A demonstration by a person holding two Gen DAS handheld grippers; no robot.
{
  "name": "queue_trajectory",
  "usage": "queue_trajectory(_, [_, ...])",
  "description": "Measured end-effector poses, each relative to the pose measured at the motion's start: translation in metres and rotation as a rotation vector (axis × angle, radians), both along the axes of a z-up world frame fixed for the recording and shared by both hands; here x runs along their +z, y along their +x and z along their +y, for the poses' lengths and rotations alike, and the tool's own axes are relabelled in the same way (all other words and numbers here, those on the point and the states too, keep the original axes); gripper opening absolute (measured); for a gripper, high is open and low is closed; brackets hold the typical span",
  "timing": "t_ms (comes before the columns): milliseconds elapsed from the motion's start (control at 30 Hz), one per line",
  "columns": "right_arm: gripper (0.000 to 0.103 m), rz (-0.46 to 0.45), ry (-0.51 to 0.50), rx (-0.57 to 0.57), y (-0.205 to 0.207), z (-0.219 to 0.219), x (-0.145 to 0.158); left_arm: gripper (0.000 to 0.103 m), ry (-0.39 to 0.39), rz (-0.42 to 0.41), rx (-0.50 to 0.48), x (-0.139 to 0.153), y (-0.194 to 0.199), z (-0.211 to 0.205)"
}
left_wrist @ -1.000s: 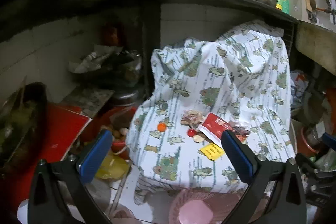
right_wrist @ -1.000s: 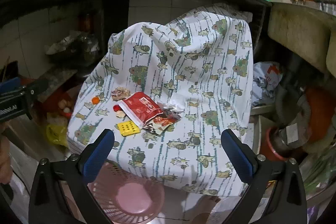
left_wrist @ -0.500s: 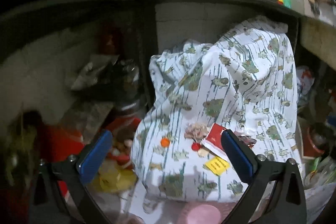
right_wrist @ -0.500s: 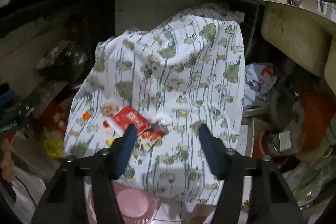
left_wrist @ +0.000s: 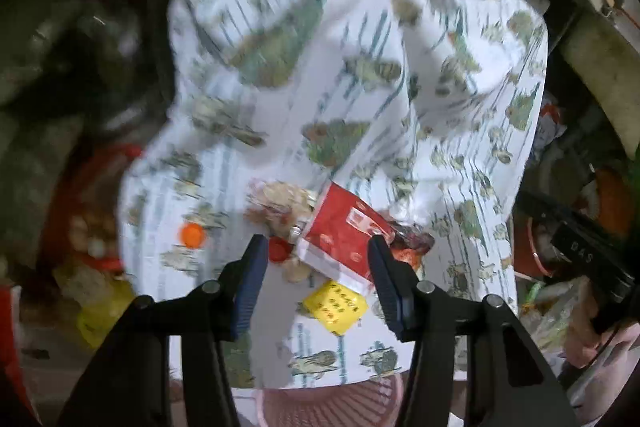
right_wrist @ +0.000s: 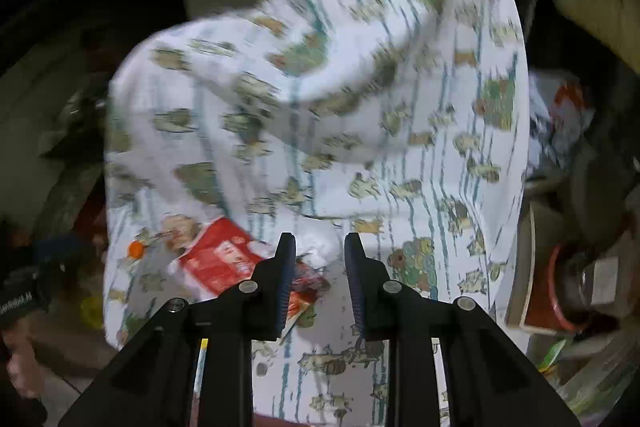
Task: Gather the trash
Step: 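Grasp the red snack wrapper with the right gripper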
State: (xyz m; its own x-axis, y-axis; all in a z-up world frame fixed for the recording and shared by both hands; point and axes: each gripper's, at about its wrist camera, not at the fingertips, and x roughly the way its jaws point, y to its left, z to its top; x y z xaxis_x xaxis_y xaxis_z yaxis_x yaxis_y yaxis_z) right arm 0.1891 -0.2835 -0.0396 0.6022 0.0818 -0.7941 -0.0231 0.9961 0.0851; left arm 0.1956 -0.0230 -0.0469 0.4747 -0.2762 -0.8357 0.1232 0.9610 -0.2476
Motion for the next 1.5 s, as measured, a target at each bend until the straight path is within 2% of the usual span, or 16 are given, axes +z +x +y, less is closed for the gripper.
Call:
queue_trajectory(67, [0.028,0.049,0.036,-0.012,0.012,-0.003,-0.009,0.05,0.005,0.042,-0.001,-0.014,0.015,-0.005])
queue_trajectory(133, [0.03,0.068,0.05,-0.032,0.019,-0.006,-0.015,0.05,0.007,0.137,0.018,-0.04,0.033,-0.008])
queue_trajectory(267, [0.055,0.094,0.03,-0.034,0.034,-0.005,-0.026,0.049,-0.093,0.294,0.037,-0.088,0.055,-0.011])
queue_trajectory(333, [0.057,0.109,0.025,-0.022,0.042,-0.003,-0.031,0.049,-0.104,0.31,0.048,-0.099,0.059,-0.014])
queue_trajectory(367, [0.063,0.119,0.031,-0.018,0.046,-0.002,-0.034,0.046,-0.106,0.312,0.048,-0.101,0.06,-0.015])
queue_trajectory(400, [0.072,0.128,0.046,-0.019,0.05,-0.003,-0.037,0.042,-0.111,0.312,0.045,-0.103,0.06,-0.017])
queue_trajectory(467, [0.075,0.14,0.058,-0.032,0.055,-0.003,-0.042,0.006,-0.103,0.321,0.018,-0.106,0.059,-0.026])
queue_trajectory(600, [0.081,0.196,0.041,-0.051,0.067,0.004,-0.055,0.001,-0.03,0.257,-0.031,-0.095,0.053,-0.042])
queue_trajectory(933, [0.082,0.3,0.021,-0.067,0.103,0.029,-0.087,0.0,-0.04,0.089,-0.052,-0.04,0.035,-0.035])
queue_trajectory(1100, [0.082,0.333,0.01,-0.054,0.112,0.044,-0.103,0.0,0.048,0.02,-0.034,-0.016,0.024,-0.022])
queue_trajectory(1200, [0.082,0.355,-0.012,-0.104,0.118,0.043,-0.117,0.0,0.109,-0.011,-0.02,-0.015,0.022,-0.016])
queue_trajectory(1267, [0.082,0.35,-0.039,-0.175,0.122,0.038,-0.125,0.0,0.097,-0.015,-0.022,-0.013,0.021,-0.011])
queue_trajectory(1333, [0.082,0.355,-0.005,-0.217,0.124,0.031,-0.133,0.0,0.097,-0.042,-0.027,-0.009,0.02,-0.008])
queue_trajectory(1367, [0.079,0.369,0.029,-0.233,0.125,0.027,-0.138,0.0,0.109,-0.061,-0.027,-0.007,0.017,-0.006])
queue_trajectory(1433, [0.056,0.391,0.089,-0.241,0.127,0.022,-0.145,0.0,0.132,-0.102,-0.026,0.0,0.013,-0.005])
queue_trajectory(1500, [0.02,0.415,0.136,-0.233,0.126,0.019,-0.151,0.0,0.113,-0.112,-0.023,0.003,0.01,-0.002])
